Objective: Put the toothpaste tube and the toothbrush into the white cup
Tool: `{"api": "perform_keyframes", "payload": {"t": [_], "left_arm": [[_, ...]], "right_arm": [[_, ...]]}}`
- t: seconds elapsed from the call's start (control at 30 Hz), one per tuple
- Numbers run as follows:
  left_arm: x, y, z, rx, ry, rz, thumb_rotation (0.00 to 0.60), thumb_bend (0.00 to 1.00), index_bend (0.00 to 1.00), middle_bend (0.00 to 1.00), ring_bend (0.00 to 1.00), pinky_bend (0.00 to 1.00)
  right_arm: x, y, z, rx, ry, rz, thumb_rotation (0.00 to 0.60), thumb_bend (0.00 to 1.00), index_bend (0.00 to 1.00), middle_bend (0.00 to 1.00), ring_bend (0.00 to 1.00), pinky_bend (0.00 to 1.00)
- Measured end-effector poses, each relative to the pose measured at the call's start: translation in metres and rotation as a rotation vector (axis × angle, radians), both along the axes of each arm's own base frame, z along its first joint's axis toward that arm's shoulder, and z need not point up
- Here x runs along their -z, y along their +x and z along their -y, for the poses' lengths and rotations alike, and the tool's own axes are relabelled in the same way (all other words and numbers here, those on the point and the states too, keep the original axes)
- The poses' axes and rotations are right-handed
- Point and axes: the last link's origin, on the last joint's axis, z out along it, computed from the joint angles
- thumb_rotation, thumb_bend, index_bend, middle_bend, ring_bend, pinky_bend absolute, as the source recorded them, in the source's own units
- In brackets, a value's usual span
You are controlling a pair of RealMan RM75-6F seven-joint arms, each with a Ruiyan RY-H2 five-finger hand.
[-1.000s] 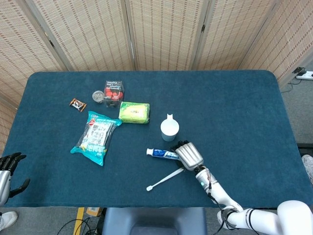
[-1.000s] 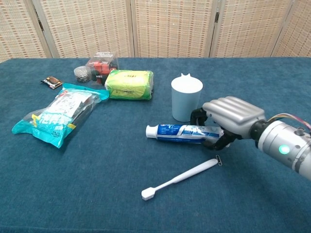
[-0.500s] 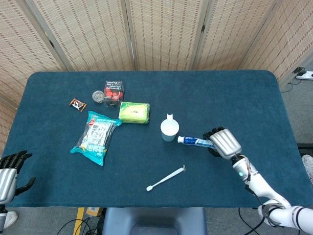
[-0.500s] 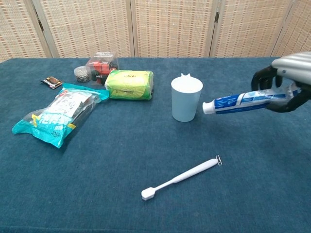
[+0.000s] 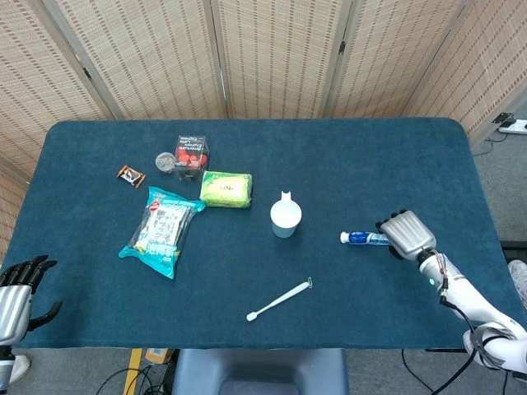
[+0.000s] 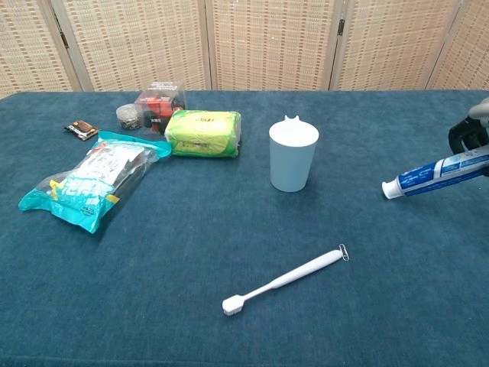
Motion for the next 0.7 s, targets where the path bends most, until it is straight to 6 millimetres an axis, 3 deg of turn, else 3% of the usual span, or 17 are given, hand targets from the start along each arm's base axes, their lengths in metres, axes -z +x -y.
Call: {"api": "perform_keyframes", "payload": {"t": [0.17,0.5,0.7], "left_arm": [[-0.002,-0.001,0.002,-0.005,0.005,0.002,0.600,0.31,0.23,0.18,0.19,0.20],[-0.003,-0.001,0.005,-0.013,0.005,0.009,0.600,0.31,0.23,0.18,0.19,0.19],[-0.004,-0.002,0.006,-0.016,0.007,0.011,0.600,0.31,0.23,0.18,0.19,0.19]], "right_arm": [[0.004,0.012,0.007,-0.003,0.013,-0.020,0.600,0.31,0.59,0.58,0.38,0.39],[0.012,0.044,0.009,-0.050,0.034,0.037,0.600,0.20,0.16,0.33,0.25,0.27],[0.020,0.062,0.005,-0.109,0.039,0.082,0.600,0.19,0.02,0.23,0.19,0.25]]}}
